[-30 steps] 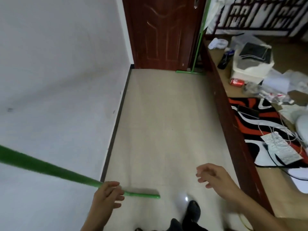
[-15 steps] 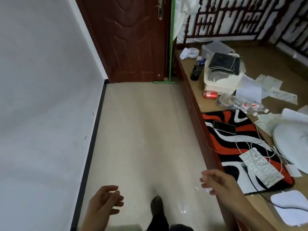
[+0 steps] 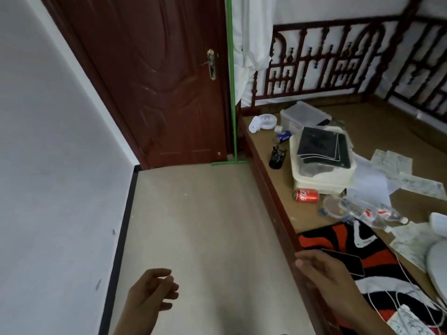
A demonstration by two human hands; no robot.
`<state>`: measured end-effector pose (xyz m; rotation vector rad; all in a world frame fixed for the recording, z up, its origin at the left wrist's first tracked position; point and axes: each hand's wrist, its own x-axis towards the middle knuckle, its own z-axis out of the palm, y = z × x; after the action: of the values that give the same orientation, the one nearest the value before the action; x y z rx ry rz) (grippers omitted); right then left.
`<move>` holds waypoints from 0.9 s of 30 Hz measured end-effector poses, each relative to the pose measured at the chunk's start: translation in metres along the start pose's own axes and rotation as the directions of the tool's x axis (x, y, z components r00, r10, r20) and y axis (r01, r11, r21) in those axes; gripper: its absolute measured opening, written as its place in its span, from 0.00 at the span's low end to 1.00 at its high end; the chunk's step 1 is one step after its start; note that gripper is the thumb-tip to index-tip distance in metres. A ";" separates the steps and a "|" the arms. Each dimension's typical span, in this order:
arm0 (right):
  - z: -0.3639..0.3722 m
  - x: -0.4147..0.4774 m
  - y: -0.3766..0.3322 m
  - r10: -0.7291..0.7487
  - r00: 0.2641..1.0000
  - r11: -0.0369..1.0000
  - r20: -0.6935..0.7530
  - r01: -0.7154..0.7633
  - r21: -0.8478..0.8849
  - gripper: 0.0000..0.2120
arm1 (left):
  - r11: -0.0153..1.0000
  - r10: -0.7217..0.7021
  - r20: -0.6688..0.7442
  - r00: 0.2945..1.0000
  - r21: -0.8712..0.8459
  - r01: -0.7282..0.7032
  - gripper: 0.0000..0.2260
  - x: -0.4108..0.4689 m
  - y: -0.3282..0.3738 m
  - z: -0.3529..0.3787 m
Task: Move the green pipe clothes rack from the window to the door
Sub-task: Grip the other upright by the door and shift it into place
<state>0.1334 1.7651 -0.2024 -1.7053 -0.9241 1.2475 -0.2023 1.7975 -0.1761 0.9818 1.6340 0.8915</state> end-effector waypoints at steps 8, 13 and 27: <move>-0.018 0.157 -0.042 0.035 0.999 0.999 0.016 -0.035 0.010 0.06 | 0.999 -0.046 -0.041 0.998 0.009 0.046 0.04 0.133 0.061 0.061; -0.040 0.273 -0.087 -0.034 0.999 0.997 0.019 0.035 -0.064 0.08 | 0.998 -0.054 -0.056 0.997 -0.017 0.053 0.04 0.213 0.116 0.112; -0.002 0.510 -0.202 -0.091 0.984 0.987 0.150 0.109 -0.115 0.05 | 0.996 -0.050 -0.157 0.986 -0.075 0.039 0.04 0.399 0.208 0.148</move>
<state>0.2405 2.3034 -0.2079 -1.6564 -1.1803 1.2824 -0.0934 2.2582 -0.1724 0.8395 1.7382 1.0118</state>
